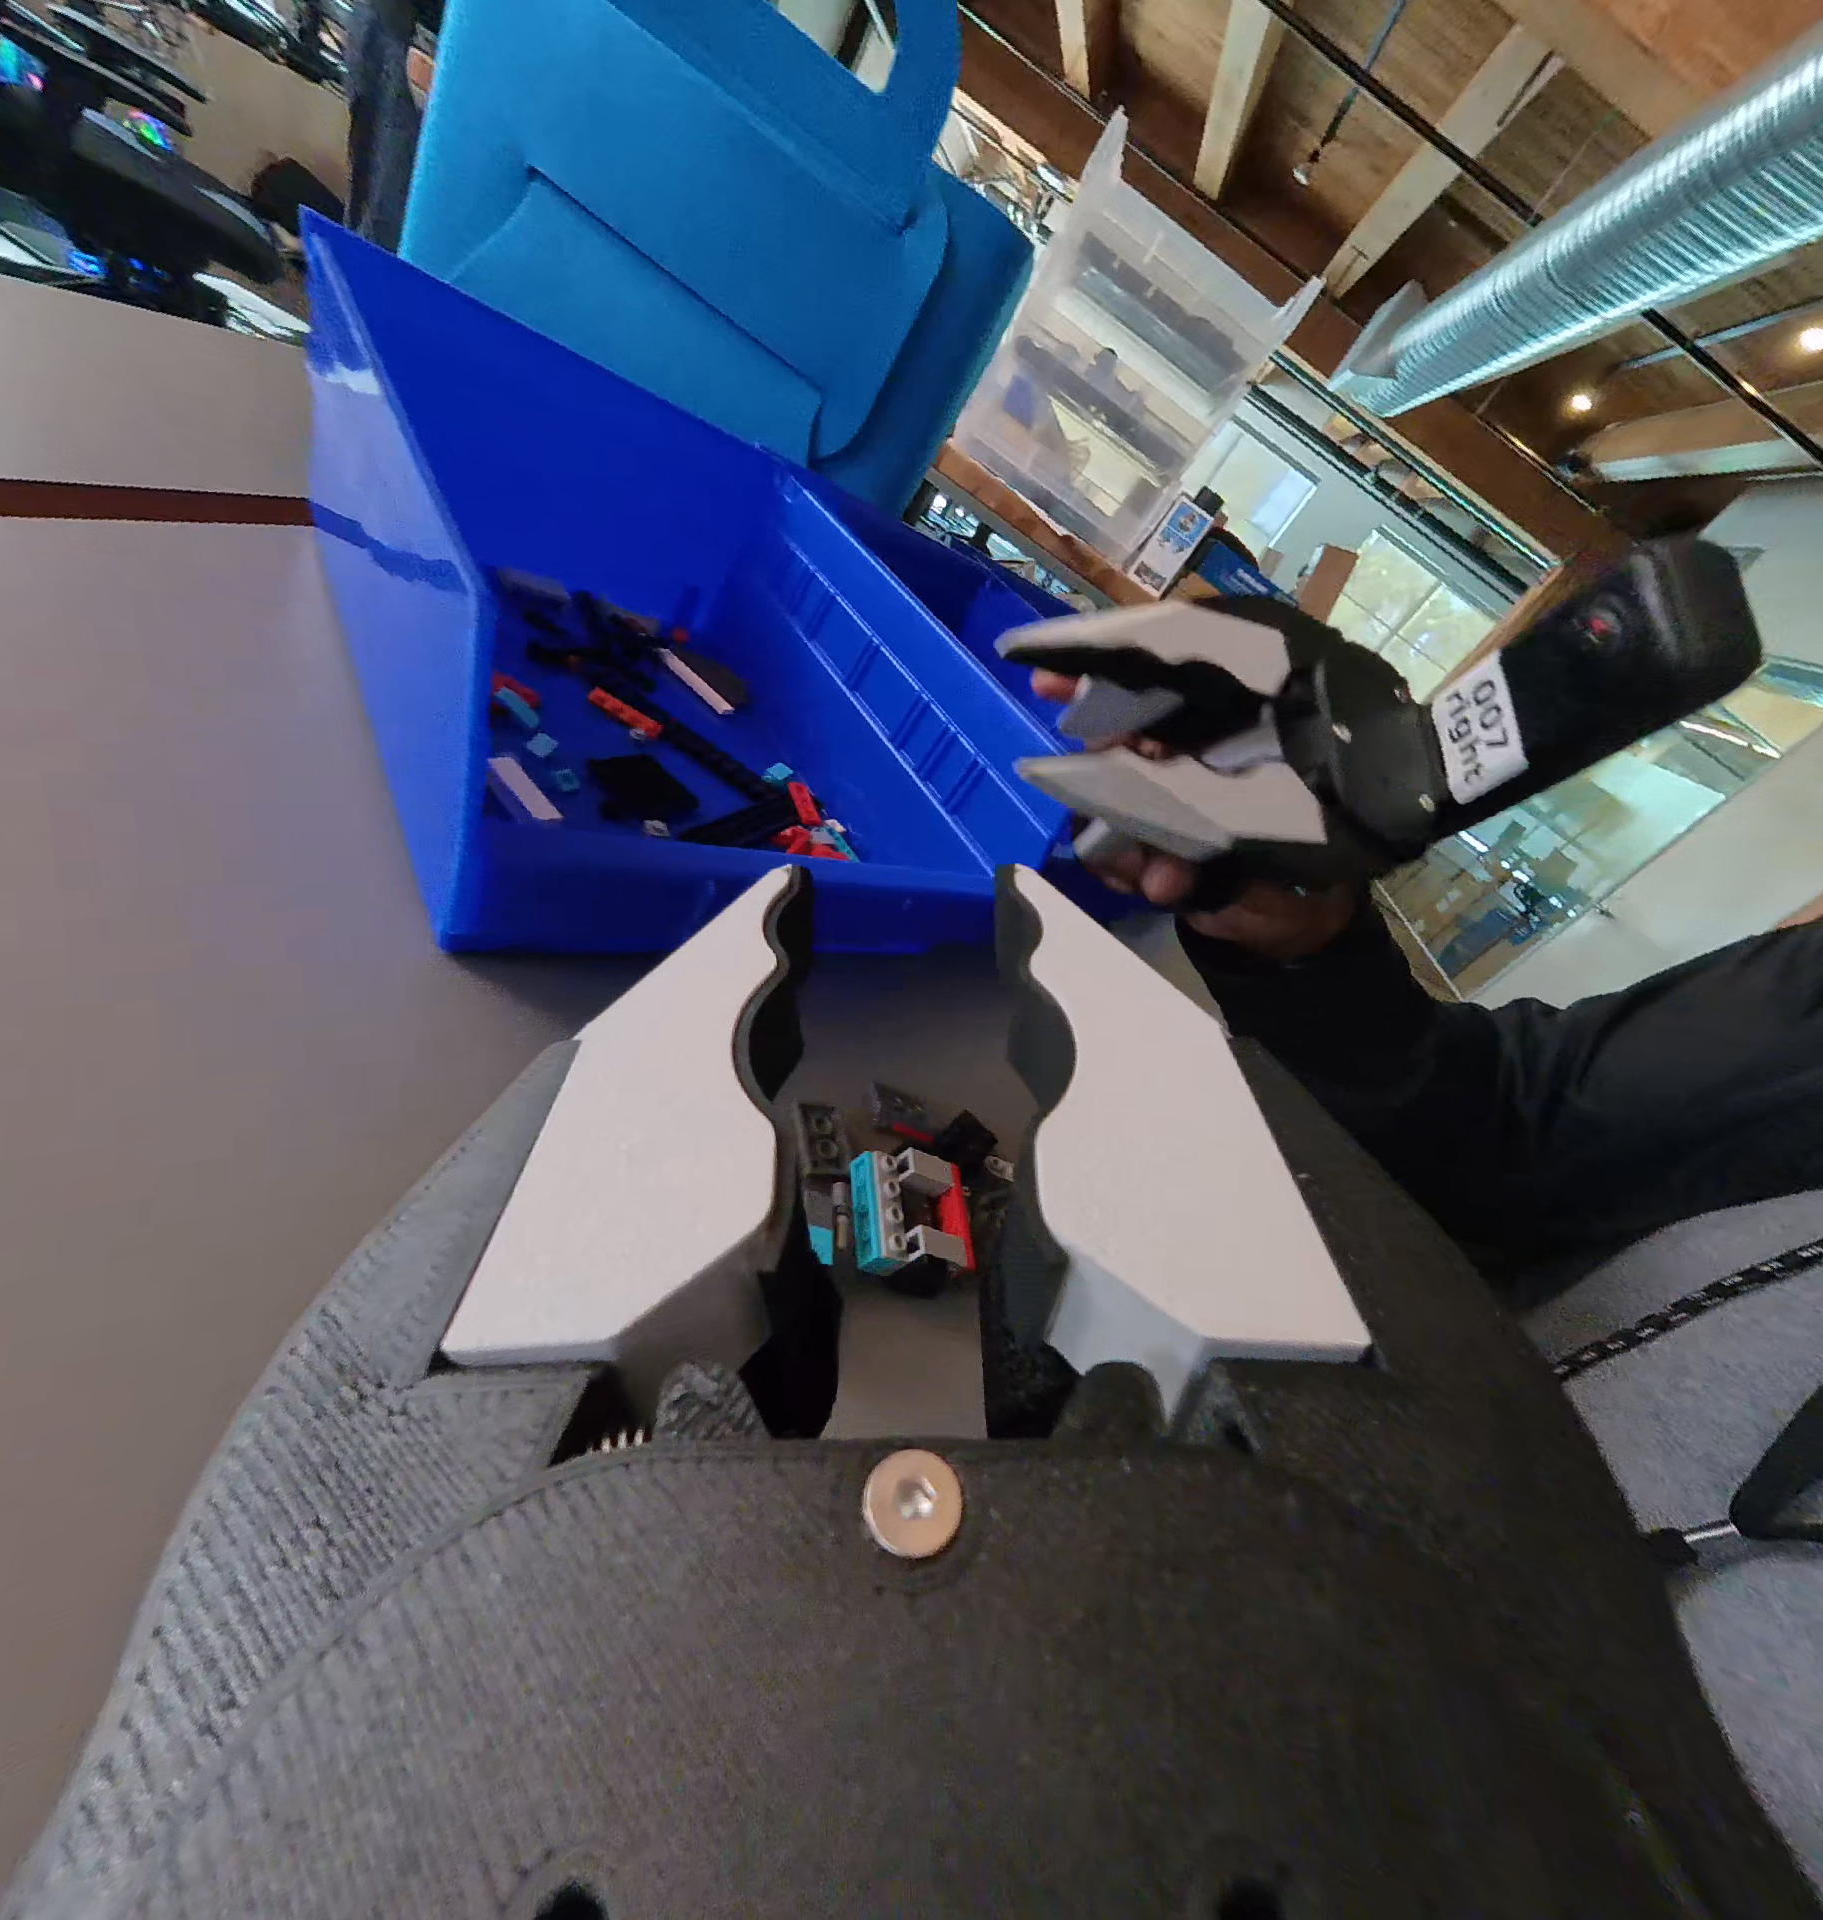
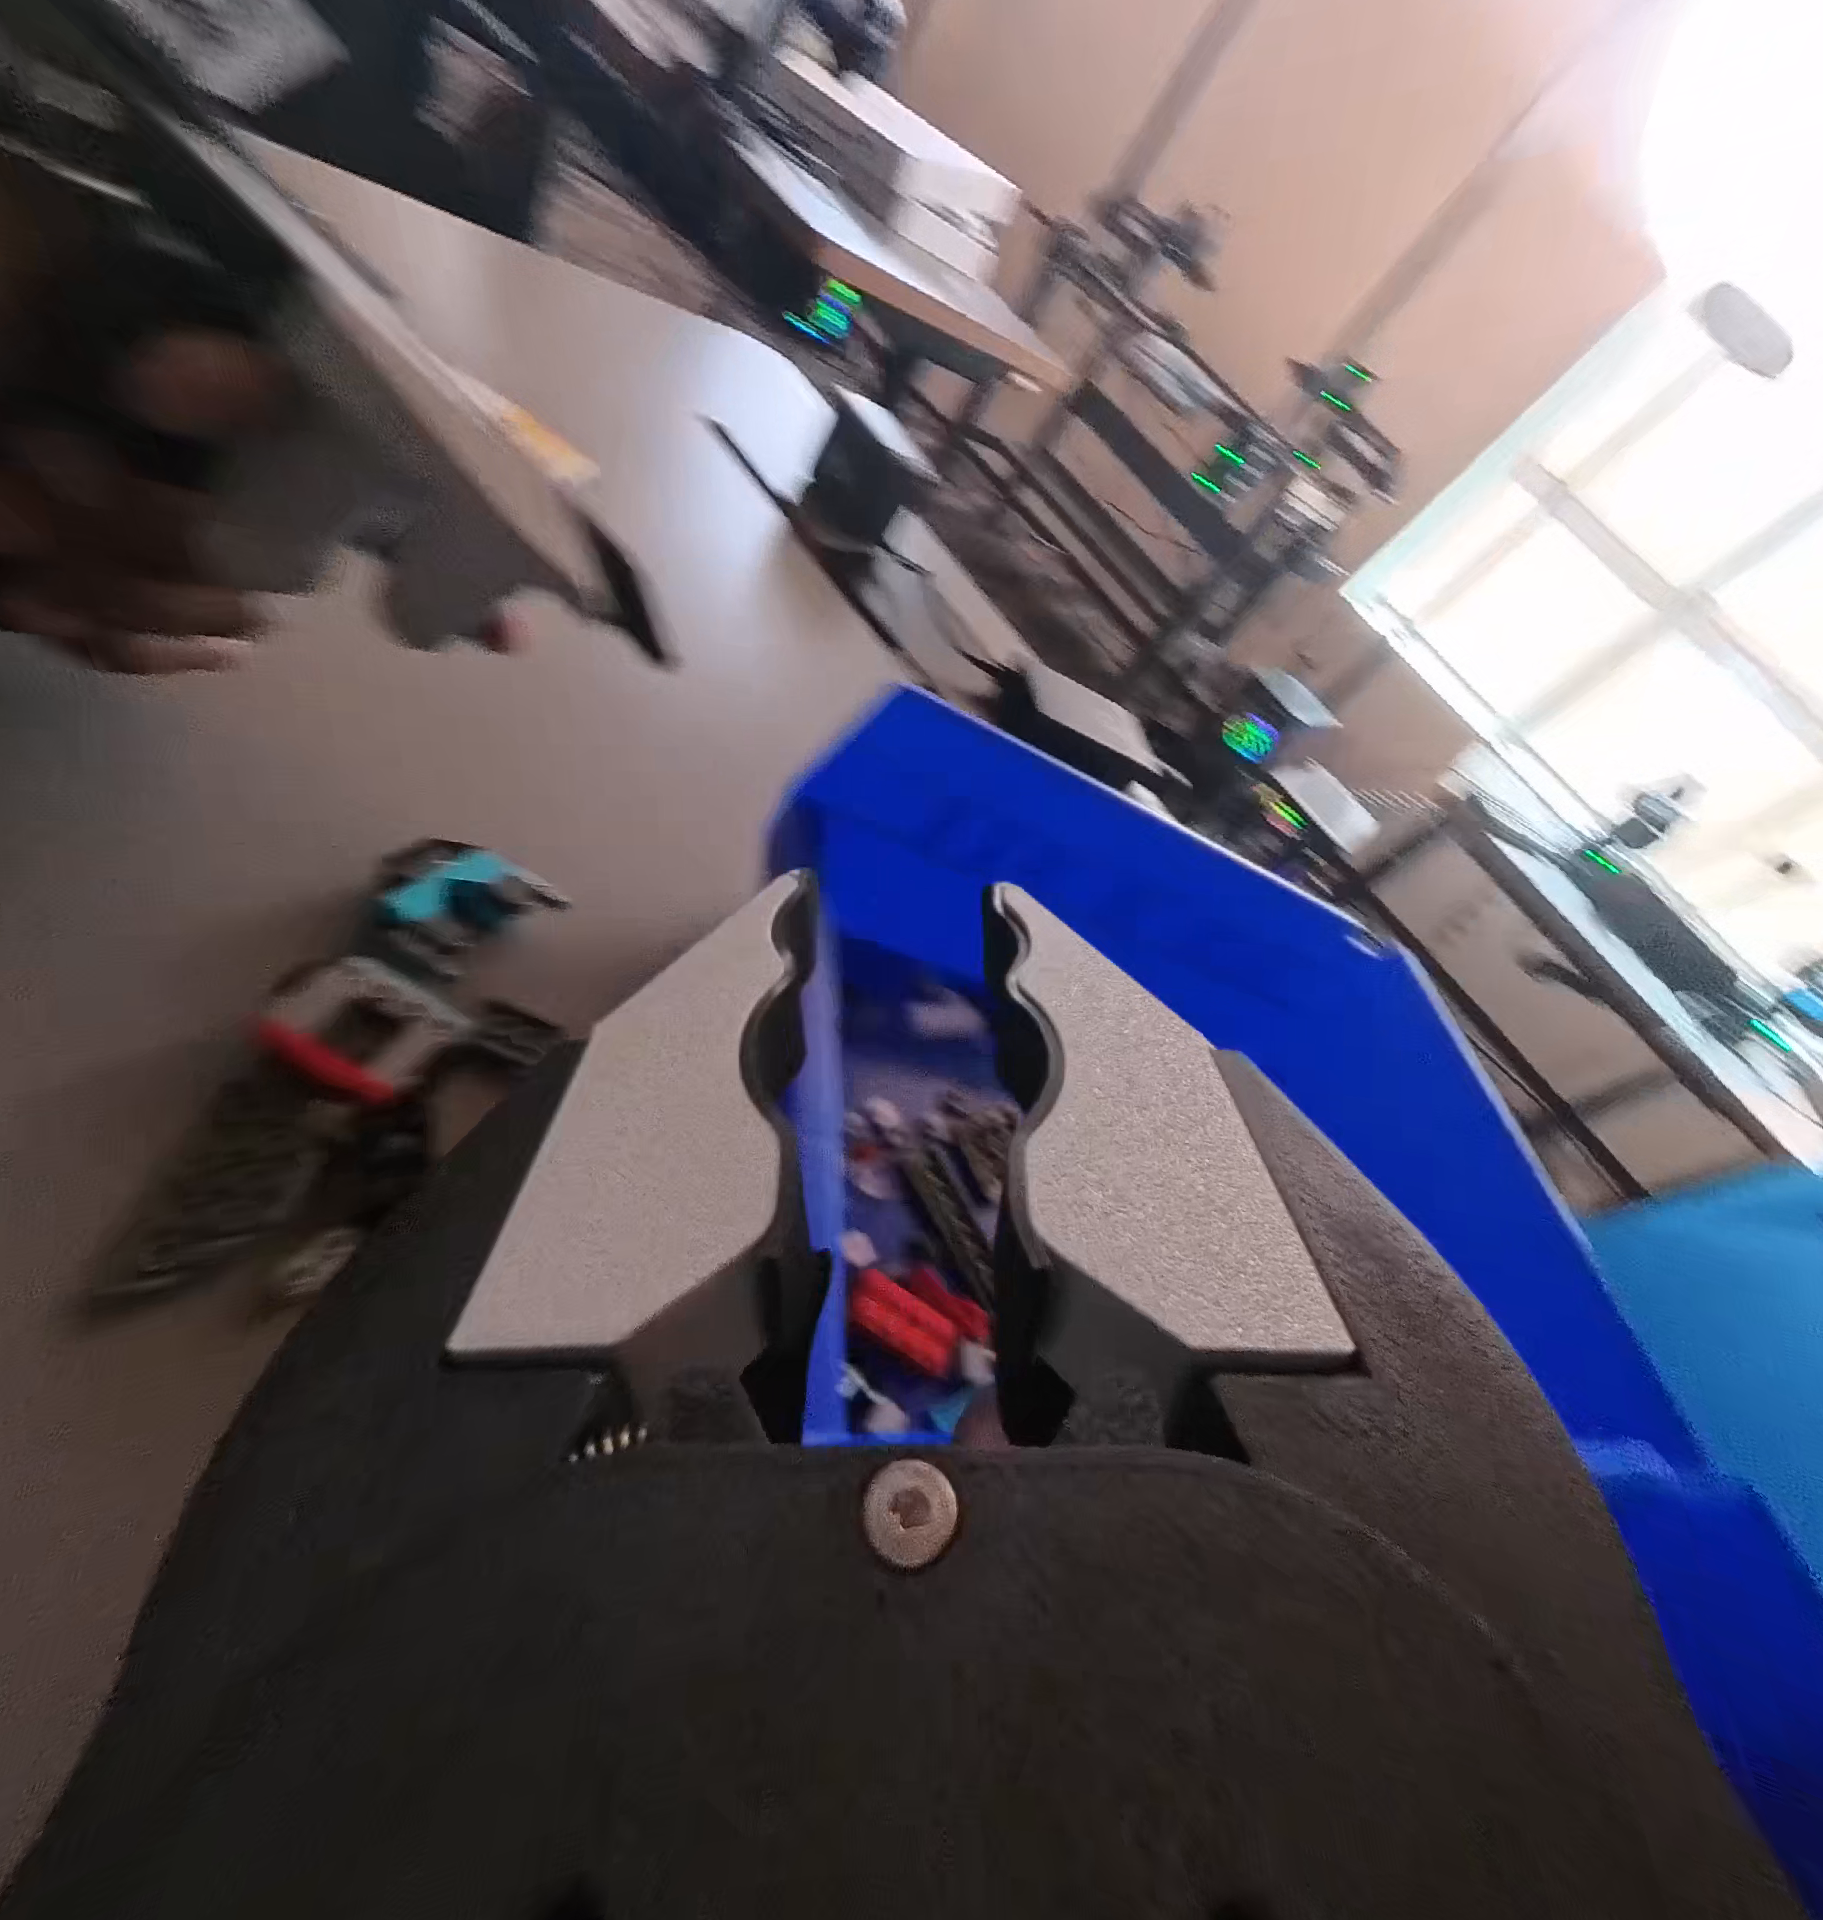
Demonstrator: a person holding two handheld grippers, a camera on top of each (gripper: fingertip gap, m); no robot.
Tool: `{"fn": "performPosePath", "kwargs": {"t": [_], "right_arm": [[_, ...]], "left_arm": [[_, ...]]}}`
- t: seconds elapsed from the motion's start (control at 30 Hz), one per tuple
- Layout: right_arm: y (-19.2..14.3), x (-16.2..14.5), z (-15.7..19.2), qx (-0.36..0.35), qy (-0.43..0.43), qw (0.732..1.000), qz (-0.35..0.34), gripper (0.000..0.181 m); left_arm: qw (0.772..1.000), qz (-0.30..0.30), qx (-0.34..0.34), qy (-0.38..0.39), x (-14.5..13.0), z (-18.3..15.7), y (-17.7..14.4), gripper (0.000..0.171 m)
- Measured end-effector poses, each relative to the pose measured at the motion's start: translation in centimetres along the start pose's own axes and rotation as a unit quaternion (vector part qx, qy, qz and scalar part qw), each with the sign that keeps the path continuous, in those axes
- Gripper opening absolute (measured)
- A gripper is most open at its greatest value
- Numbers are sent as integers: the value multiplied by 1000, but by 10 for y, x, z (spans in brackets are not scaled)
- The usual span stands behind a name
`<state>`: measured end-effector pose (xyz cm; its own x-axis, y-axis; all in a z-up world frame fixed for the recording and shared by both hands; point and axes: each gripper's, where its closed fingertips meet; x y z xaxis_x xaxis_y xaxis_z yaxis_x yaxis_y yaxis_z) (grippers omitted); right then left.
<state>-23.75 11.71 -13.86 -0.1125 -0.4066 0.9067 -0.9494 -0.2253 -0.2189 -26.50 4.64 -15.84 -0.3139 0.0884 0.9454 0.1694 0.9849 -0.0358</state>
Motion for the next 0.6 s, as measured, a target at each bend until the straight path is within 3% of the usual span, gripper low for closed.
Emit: {"fn": "performPosePath", "kwargs": {"t": [0.1,0.2,0.37,0.6], "right_arm": [[-6,3,60,146,-23,989,-3,27],[-9,-19,108,244,-41,967,54,25],[3,-49,128,257,-45,959,114,25],[13,-70,130,248,-39,955,157,20]], "left_arm": [[1000,2,12,1,1,6,-4,36],[1000,11,20,7,-1,8,-4,36],[1000,19,15,9,-5,4,0,35],[1000,22,7,7,-7,-2,5,35]]}}
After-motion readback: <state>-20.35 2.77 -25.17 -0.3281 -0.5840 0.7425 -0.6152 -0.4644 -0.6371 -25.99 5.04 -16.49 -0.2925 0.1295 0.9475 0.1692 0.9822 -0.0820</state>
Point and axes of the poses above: each gripper's, where its closed fingertips meet, y out along the fingers, x out of its top, z = x × y across the jaws, and after that the axes turned 12 degrees about y, right-handed
